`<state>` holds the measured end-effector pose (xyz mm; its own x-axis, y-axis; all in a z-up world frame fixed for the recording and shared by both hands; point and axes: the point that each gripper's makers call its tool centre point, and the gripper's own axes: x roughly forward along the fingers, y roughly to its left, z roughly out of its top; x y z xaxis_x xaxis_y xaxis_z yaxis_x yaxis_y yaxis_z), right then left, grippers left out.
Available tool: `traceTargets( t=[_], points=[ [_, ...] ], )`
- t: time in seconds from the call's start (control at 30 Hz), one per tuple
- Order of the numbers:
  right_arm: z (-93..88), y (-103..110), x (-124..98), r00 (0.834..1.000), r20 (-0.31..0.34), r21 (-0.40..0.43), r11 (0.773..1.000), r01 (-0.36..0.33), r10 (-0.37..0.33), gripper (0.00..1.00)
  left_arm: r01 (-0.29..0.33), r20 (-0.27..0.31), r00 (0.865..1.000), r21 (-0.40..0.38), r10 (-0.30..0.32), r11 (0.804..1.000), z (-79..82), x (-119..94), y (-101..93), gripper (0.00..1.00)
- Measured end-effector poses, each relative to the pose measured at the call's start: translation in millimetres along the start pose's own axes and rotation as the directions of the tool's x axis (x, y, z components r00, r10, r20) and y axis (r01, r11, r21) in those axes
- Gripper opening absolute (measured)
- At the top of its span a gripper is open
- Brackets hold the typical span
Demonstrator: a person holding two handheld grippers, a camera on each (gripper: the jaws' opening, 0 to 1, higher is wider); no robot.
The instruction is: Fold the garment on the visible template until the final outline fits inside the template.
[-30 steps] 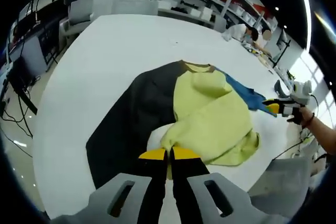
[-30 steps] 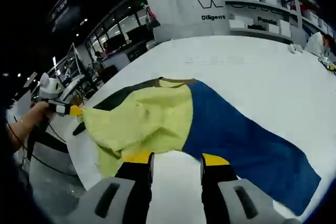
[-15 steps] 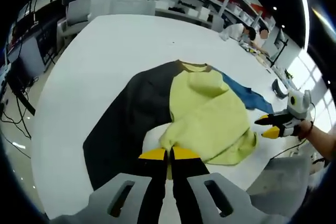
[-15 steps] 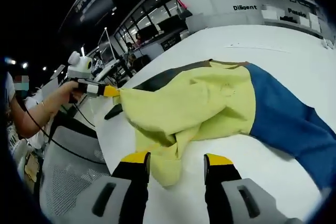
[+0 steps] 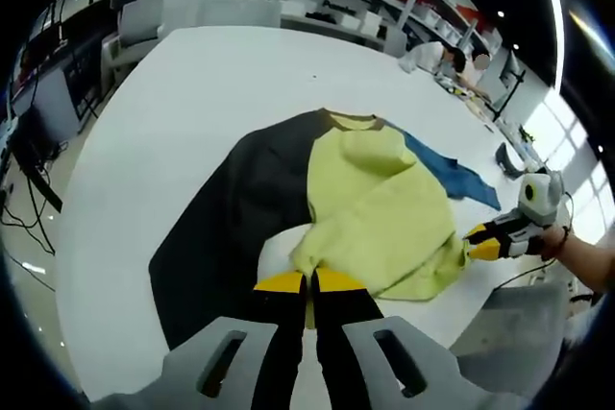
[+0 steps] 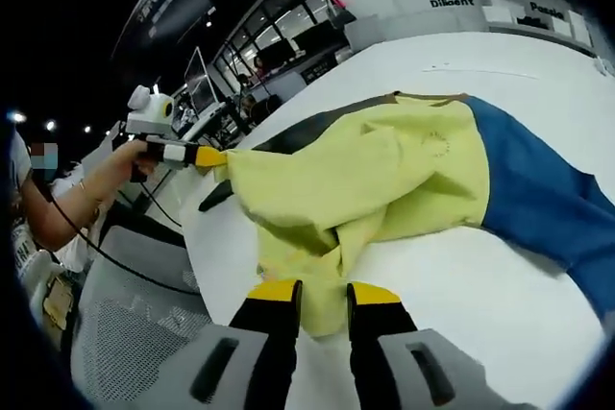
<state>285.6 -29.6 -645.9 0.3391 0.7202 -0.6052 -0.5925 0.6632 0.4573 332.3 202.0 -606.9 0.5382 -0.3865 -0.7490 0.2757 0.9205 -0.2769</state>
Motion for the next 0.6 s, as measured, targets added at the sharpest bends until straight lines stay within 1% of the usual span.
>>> traceTargets(
  t=[0.1,0.6],
  points=[
    [1.1,3.0,-2.5,1.0,0.006,-0.002,1.0,-0.014,0.014,0.0,0.001,0.0,1.0,-0.003,-0.001,1.0,-0.1,-0.4,0.1,0.0],
    [3.3,14.2,-15.0,0.999,0.02,-0.002,0.999,-0.042,0.042,0.0,0.014,0.009,1.0,-0.022,-0.013,1.0,0.4,-3.8,-2.4,0.0]
  ],
)
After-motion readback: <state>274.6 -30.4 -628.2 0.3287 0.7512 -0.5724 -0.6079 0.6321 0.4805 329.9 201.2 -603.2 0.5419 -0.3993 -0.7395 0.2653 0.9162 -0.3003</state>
